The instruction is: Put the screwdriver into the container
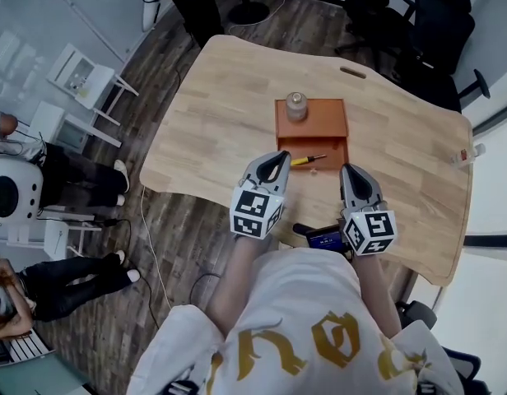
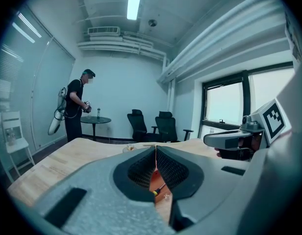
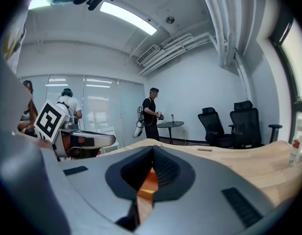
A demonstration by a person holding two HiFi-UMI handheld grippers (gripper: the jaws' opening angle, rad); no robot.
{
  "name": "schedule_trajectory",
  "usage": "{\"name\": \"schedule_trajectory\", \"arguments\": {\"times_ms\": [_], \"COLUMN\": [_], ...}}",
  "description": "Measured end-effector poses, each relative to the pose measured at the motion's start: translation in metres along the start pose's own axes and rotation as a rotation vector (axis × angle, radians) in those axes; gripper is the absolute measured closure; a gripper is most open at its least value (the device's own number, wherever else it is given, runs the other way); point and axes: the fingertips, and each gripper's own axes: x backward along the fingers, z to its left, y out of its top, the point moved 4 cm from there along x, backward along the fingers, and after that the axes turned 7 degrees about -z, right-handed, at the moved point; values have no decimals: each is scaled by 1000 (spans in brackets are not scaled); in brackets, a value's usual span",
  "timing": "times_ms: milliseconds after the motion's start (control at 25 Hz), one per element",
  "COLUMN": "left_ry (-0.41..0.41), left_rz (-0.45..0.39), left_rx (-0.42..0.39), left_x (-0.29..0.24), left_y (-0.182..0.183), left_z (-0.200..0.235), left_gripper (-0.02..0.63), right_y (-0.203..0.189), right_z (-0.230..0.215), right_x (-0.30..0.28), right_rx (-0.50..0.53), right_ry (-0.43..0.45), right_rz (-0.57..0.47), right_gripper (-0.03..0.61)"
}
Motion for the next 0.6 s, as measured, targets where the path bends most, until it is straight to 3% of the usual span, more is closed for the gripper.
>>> {"name": "schedule_trajectory", "arguments": {"times_ms": [600], "left_ry": [-45], "left_rz": [21], "left_rx": [-2], "left_x": [-5], "left_y": [-6], "left_z": [-1], "left_gripper": [601], "right_y": [-4], "right_z": [-2], "right_x": [1], "right_rx": [-6], "right_ry": [-32], "right_rz": [10], "right_gripper": [568]}}
